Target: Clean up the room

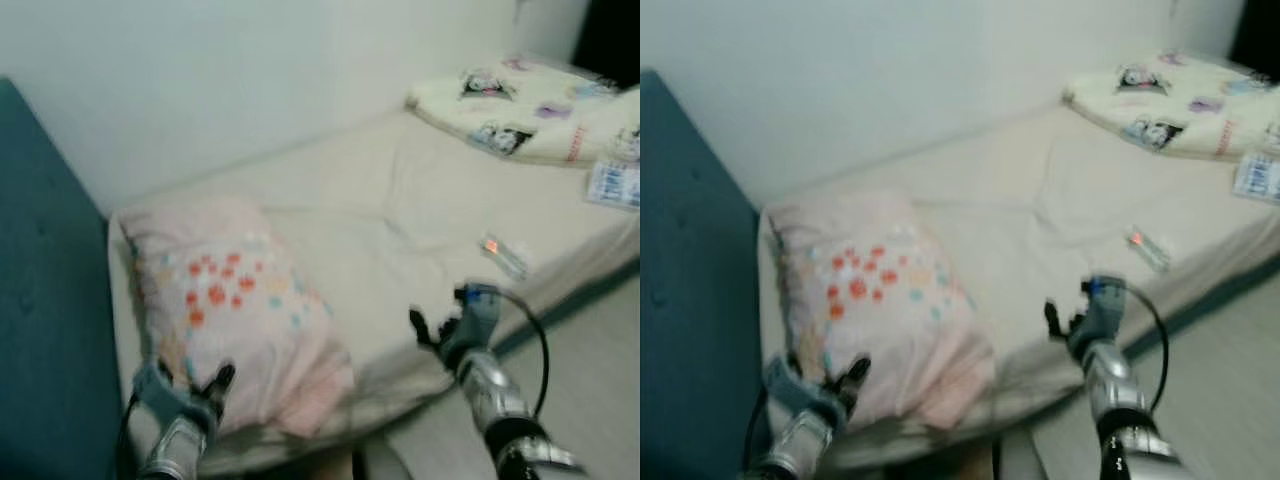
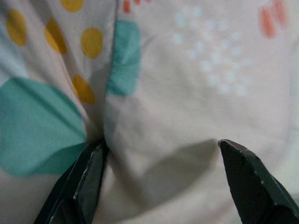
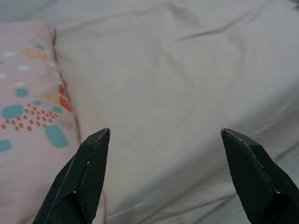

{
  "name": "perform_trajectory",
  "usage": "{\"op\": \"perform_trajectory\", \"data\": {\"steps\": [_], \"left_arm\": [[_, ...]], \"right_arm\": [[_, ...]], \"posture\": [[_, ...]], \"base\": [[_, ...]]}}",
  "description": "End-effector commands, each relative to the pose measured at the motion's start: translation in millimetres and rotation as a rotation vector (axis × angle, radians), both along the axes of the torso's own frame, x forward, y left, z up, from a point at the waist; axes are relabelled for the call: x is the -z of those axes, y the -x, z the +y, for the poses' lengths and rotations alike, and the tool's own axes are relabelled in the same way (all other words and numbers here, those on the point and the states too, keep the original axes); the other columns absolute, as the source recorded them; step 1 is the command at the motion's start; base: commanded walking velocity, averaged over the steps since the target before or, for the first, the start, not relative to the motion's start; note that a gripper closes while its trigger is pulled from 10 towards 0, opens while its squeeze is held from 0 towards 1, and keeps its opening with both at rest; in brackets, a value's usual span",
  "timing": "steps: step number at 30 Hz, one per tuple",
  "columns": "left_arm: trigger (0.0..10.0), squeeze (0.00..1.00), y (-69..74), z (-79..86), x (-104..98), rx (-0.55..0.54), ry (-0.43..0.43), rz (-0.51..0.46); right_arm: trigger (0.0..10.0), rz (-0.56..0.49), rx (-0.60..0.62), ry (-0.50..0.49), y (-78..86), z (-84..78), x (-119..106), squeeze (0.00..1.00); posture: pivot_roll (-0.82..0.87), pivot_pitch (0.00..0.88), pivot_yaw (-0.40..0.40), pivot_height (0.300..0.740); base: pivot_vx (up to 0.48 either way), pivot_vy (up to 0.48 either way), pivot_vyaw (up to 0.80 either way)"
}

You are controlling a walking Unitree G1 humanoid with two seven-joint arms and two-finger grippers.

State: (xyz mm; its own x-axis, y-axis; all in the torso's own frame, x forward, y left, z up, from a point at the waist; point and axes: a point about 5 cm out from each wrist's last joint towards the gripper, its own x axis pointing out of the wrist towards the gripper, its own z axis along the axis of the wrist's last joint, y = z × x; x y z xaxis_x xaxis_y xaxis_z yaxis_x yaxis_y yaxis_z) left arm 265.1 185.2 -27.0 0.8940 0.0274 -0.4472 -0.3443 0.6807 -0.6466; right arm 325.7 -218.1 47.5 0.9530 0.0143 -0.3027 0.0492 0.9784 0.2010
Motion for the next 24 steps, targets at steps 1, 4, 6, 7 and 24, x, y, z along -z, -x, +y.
{"op": "perform_trajectory", "data": {"steps": [1,4,6,7,24], "left_arm": [[10.0,0.00,-1.6,8.8,-1.8,-0.034,-0.078,0.033],[10.0,0.00,-4.8,12.9,-5.0,-0.056,-0.121,0.044],[10.0,0.00,-7.2,14.6,-7.3,-0.068,-0.146,0.047],[10.0,0.00,-9.5,16.1,-9.5,-0.084,-0.165,0.052],[10.0,0.00,-47.1,25.4,-57.8,0.093,-0.176,-0.265]], "right_arm": [[10.0,0.007,-0.013,-0.009,1.5,5.4,3.4,0.00],[10.0,0.005,-0.015,-0.012,1.4,5.9,3.3,0.00],[10.0,0.003,-0.018,-0.014,1.4,6.6,3.2,0.00],[10.0,0.001,-0.020,-0.016,1.4,7.2,3.1,0.00],[10.0,-0.003,-0.053,-0.026,1.3,13.4,3.5,0.00]], "posture": [[-0.19,0.087,0.056,0.621],[-0.19,0.087,0.057,0.621],[-0.19,0.089,0.058,0.621],[-0.19,0.090,0.058,0.621],[-0.18,0.092,0.058,0.621]], "base": [[0.000,0.000,0.00],[0.000,0.000,0.00],[0.000,0.000,0.00],[0.000,0.000,0.00],[0.000,0.000,0.00]]}}
